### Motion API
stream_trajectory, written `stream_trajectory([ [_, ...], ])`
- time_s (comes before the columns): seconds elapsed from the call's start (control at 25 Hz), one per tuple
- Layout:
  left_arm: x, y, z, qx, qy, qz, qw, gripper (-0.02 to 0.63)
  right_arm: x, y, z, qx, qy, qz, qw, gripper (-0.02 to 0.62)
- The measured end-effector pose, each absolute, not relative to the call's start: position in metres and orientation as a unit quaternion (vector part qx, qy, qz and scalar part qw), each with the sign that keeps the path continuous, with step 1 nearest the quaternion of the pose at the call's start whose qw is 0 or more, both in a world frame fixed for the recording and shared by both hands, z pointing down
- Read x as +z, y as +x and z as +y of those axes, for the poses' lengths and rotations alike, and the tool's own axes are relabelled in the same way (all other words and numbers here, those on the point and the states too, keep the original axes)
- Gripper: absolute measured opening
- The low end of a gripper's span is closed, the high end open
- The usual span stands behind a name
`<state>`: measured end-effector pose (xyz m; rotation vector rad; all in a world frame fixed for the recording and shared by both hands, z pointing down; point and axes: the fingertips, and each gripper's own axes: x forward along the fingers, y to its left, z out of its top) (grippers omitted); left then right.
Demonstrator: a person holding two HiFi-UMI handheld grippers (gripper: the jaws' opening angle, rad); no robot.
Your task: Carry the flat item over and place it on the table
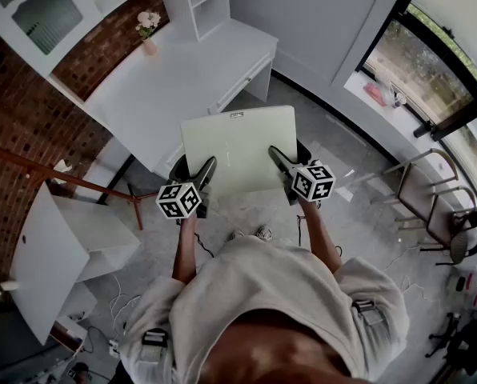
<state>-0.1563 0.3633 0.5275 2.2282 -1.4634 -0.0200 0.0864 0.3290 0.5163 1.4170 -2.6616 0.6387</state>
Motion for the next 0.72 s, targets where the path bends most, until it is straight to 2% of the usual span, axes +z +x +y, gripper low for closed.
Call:
stream_trajectory([
  [0.72, 0.528, -0.134, 0.365, 0.000, 0.812, -0.535, 0.233, 0.411, 0.520, 0.109, 0.331, 0.215, 0.457, -0.863, 0.021, 0.379],
])
